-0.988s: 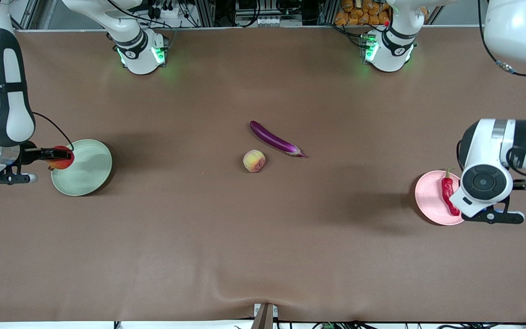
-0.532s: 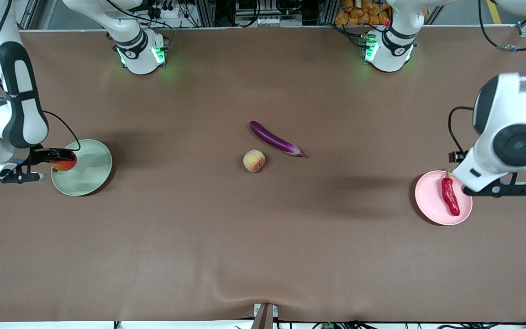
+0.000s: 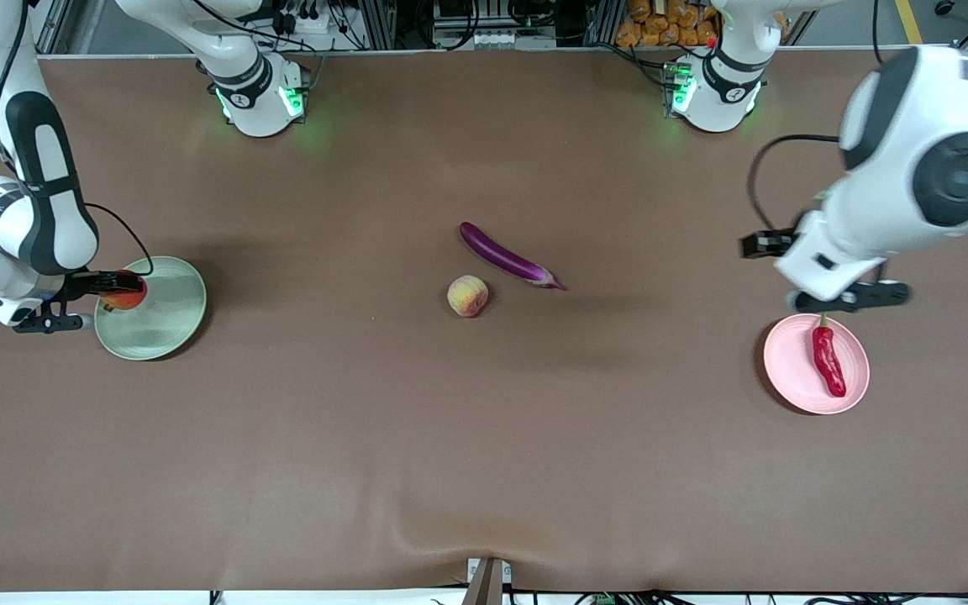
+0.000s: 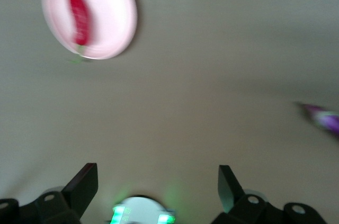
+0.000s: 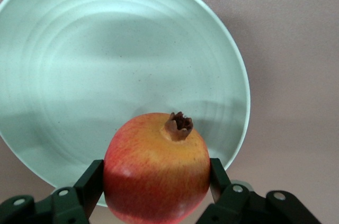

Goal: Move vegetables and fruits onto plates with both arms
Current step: 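Reach the left gripper to the purple eggplant's stem end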

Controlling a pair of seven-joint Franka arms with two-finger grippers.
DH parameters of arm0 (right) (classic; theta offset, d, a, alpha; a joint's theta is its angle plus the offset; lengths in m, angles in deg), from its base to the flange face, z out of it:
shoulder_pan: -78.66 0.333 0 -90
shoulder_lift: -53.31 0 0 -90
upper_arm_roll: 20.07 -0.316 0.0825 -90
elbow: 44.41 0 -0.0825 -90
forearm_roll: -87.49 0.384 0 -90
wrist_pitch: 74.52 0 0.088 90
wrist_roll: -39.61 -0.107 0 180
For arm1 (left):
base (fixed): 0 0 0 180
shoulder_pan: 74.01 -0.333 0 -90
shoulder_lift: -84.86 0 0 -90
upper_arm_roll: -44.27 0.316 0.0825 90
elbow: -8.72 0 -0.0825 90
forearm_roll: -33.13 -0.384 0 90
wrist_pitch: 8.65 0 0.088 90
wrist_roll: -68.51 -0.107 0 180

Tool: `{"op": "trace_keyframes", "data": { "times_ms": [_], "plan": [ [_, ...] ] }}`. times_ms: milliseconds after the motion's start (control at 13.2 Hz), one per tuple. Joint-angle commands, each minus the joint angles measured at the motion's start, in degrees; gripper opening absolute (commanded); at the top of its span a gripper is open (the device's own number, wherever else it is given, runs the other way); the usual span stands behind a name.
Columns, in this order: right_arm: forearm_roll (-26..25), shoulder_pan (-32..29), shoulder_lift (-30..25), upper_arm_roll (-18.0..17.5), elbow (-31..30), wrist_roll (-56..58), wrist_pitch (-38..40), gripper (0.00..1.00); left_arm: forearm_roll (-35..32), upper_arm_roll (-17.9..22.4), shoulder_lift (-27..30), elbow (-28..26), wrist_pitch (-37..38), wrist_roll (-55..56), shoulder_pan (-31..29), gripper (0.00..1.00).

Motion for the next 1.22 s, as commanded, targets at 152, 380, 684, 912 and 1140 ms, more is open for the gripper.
{"op": "trace_keyframes", "data": {
  "times_ms": [152,380,684,912,1140],
  "plan": [
    [2.05,-0.7,-0.55,-0.53,-1.53,3.2,-3.1,0.62,2.65,-2.39,-3.5,-0.39,-6.92,17.06,6.58,1.0],
    [2.67,-0.7,-0.64,-0.53,-1.62,4.43,-2.84,0.69,2.3,-2.39,-6.49,-1.44,-11.58,27.62,12.12,1.0],
    [2.85,-0.88,-0.64,-0.53,-1.79,4.78,-2.84,0.83,2.3,-2.39,-7.02,-7.93,-22.38,40.01,16.35,1.0],
    [2.85,-0.88,-0.64,-0.53,-1.88,5.13,-2.84,0.89,2.21,-2.3,-7.28,-14.7,-32.92,49.33,18.9,1.0],
    [2.85,-0.88,-0.64,-0.53,-1.88,5.13,-2.75,0.94,-0.15,-2.3,-11.84,-14.9,-38.04,57.86,21.01,1.0]
  ]
}}
